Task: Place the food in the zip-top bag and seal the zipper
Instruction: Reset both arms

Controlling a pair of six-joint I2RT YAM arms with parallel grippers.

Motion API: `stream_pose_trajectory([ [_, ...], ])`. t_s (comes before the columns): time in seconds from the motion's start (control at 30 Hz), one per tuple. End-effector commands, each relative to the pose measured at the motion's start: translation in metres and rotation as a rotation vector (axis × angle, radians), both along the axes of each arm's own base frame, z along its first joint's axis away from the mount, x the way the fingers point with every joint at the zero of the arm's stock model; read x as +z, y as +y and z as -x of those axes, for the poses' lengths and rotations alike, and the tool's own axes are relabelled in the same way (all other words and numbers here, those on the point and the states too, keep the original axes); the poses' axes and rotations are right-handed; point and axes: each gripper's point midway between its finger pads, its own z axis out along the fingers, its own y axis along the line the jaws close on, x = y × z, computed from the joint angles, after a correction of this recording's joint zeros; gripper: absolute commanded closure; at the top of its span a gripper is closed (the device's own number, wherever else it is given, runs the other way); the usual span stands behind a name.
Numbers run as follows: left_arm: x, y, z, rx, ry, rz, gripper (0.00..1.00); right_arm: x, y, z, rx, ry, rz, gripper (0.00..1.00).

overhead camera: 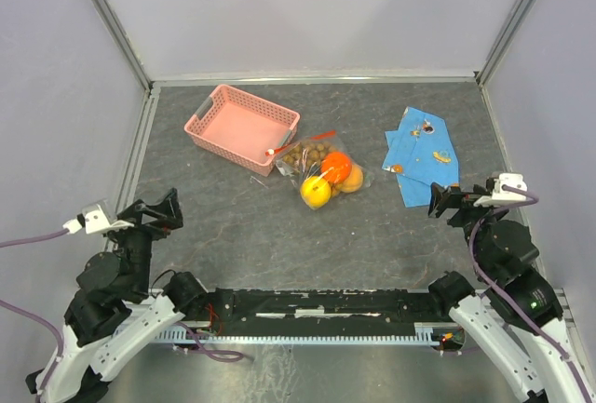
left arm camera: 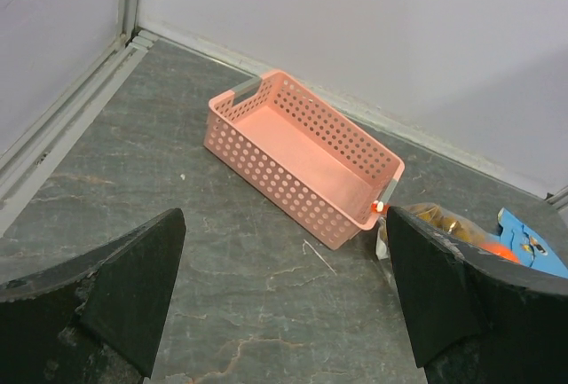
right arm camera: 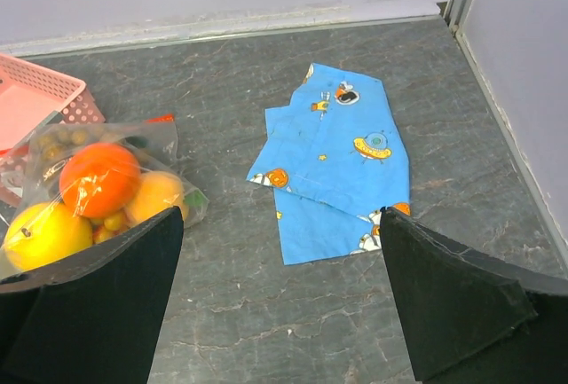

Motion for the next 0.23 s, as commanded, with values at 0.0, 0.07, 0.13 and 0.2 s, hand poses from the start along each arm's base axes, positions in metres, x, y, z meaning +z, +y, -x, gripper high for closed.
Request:
stream_pose_trajectory([
  [0.0,0.0010,0.0072,0.0020,0.040,0.003,0.053,0.01,-0.0025,-0.0047,0.0018,-0.028,0.010,-0.016,0.01],
  [0.07,0.0001,0.0068,0.0006,0.045,0.006,0.042,0.00,-0.0033,-0.0048,0.0018,-0.029,0.014,-0.012,0.01],
  [0.13,-0.0004,0.0072,-0.0002,0.052,0.011,0.035,0.01,-0.0041,-0.0052,0.0019,-0.028,0.015,-0.002,0.01],
  [0.2,-0.0004,0.0068,-0.0002,0.050,0.011,0.034,0.00,-0.0043,-0.0064,0.0024,-0.031,0.017,0.004,0.01],
])
